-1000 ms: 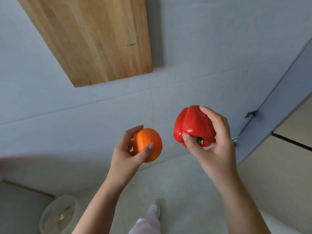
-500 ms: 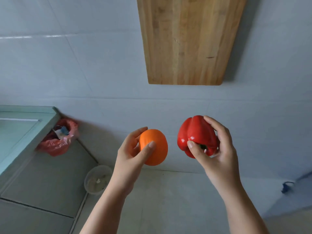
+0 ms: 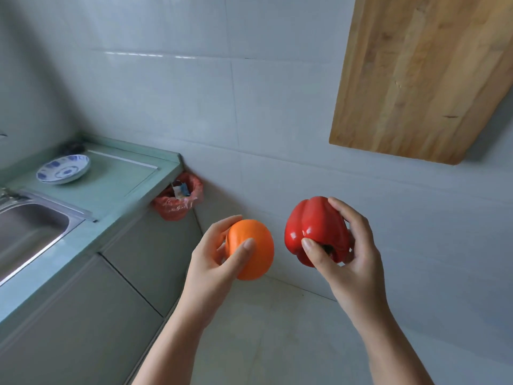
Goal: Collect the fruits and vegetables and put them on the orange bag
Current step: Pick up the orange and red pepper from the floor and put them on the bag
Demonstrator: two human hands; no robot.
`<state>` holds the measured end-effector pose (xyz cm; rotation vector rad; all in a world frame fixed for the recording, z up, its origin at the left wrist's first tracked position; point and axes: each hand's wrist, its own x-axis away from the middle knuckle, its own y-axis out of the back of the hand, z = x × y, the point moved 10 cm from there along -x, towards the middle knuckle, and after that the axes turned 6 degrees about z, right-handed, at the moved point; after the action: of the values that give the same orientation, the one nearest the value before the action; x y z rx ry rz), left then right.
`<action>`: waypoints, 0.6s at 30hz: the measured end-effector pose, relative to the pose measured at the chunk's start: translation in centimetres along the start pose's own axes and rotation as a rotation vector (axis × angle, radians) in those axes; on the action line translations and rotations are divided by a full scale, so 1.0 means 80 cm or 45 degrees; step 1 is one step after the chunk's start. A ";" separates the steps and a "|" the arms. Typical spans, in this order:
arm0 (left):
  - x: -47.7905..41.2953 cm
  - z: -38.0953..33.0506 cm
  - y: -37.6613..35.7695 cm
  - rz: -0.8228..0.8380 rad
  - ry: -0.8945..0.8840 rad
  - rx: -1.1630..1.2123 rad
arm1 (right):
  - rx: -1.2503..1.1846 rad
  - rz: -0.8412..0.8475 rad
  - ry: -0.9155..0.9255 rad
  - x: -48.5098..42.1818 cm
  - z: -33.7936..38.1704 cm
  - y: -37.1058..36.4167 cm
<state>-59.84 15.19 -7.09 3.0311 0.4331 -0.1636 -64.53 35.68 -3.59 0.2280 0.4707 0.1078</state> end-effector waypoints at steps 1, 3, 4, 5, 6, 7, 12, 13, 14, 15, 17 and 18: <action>0.012 0.000 0.018 -0.028 -0.002 -0.006 | -0.013 0.014 0.002 0.007 0.007 -0.015; 0.037 0.000 0.056 -0.094 -0.010 -0.017 | -0.019 0.060 0.016 0.025 0.025 -0.047; 0.052 0.001 0.076 -0.129 -0.015 -0.019 | -0.016 0.092 0.026 0.036 0.035 -0.065; 0.068 0.004 0.095 -0.164 -0.013 -0.021 | -0.015 0.129 0.036 0.050 0.045 -0.083; 0.087 0.007 0.115 -0.201 -0.005 -0.027 | -0.018 0.166 0.049 0.065 0.055 -0.102; 0.107 0.010 0.135 -0.238 0.008 -0.033 | -0.026 0.205 0.060 0.081 0.066 -0.120; 0.219 0.029 0.241 -0.430 0.068 -0.068 | -0.105 0.439 0.080 0.159 0.122 -0.216; 0.241 0.032 0.262 -0.467 0.079 -0.066 | -0.121 0.488 0.084 0.174 0.132 -0.235; 0.265 0.034 0.285 -0.512 0.088 -0.064 | -0.142 0.543 0.093 0.191 0.145 -0.258; 0.290 0.036 0.308 -0.557 0.095 -0.063 | -0.167 0.598 0.102 0.209 0.156 -0.280; 0.340 0.036 0.352 -0.661 0.105 -0.061 | -0.220 0.708 0.119 0.246 0.179 -0.324; 0.365 0.036 0.372 -0.717 0.107 -0.061 | -0.247 0.764 0.125 0.264 0.191 -0.344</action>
<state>-23.85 -5.56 -11.52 2.7901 1.2650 -0.0533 -37.38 9.32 -6.23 0.1680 0.4743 0.7503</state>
